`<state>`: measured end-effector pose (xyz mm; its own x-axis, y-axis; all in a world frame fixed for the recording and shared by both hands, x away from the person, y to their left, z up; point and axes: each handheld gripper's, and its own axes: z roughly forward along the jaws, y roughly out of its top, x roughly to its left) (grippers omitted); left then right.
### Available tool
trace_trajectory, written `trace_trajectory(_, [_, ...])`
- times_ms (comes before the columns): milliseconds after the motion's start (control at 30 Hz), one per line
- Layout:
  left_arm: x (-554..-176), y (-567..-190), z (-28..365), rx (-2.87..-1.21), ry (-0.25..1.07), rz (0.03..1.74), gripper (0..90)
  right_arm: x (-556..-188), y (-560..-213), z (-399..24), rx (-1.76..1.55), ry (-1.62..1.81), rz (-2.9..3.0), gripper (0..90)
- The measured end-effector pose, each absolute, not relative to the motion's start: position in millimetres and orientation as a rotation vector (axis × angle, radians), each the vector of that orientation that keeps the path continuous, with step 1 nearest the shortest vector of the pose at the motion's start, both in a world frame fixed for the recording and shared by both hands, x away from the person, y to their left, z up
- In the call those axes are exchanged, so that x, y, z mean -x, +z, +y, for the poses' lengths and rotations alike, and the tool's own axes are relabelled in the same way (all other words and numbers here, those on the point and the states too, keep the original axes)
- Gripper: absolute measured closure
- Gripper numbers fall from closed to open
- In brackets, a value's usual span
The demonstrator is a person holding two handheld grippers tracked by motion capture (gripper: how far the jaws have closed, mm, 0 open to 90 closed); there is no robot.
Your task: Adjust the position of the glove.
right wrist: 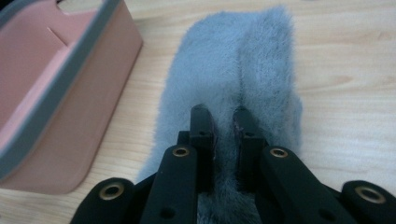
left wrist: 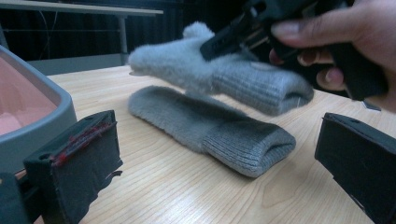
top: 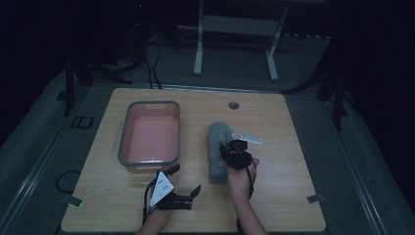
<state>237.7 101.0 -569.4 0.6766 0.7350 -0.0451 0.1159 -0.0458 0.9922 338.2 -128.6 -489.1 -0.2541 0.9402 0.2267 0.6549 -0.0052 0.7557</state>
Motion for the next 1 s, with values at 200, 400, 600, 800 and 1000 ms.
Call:
trace_trajectory(200, [-237.8,-569.3,101.1,-1.562,0.578,0.724,0.2,-341.4,-503.1,-127.0,-1.701,1.125,1.947,81.3])
trace_trajectory(400, [-237.8,-569.3,101.1,-1.562,0.578,0.724,0.2,-344.4,-512.8,-124.6,-1.72,1.115,1.949,80.5])
trace_trajectory(600, [-237.8,-569.3,101.2,-1.562,0.576,0.724,0.2,-345.0,-521.3,-120.5,-1.716,1.103,1.953,78.0])
trace_trajectory(800, [-237.9,-569.3,101.2,-1.561,0.573,0.725,0.2,-346.3,-528.2,-123.0,-1.721,1.119,1.979,70.8])
trace_trajectory(1000, [-237.9,-569.3,101.3,-1.561,0.573,0.725,0.2,-343.3,-526.3,-122.6,-1.687,1.133,1.984,57.3])
